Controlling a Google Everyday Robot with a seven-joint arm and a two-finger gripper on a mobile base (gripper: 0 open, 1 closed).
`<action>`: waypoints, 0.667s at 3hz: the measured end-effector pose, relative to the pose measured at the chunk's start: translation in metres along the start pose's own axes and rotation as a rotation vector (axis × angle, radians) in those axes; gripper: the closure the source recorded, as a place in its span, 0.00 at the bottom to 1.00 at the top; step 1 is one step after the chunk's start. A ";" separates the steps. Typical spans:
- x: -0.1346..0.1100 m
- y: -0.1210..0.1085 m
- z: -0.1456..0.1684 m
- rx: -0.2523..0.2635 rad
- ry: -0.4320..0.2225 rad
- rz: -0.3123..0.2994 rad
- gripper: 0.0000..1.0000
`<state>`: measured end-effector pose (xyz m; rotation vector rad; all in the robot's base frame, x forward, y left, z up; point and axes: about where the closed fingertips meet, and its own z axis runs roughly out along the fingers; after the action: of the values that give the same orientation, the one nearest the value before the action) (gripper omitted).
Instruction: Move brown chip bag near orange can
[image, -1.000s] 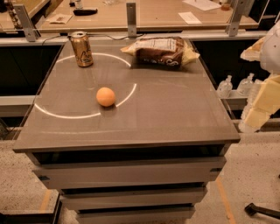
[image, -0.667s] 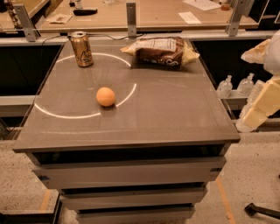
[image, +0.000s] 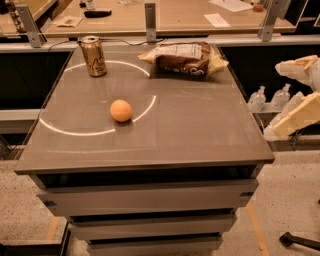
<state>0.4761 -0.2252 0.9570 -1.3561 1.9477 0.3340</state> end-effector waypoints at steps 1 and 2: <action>-0.009 -0.009 0.007 -0.006 -0.116 0.022 0.00; -0.013 -0.012 0.013 0.009 -0.157 0.073 0.00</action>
Offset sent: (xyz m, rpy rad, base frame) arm 0.0255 0.0122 -0.0015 0.2367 -0.0145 -0.0952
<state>0.4947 -0.2131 0.9588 -1.2172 1.8682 0.4527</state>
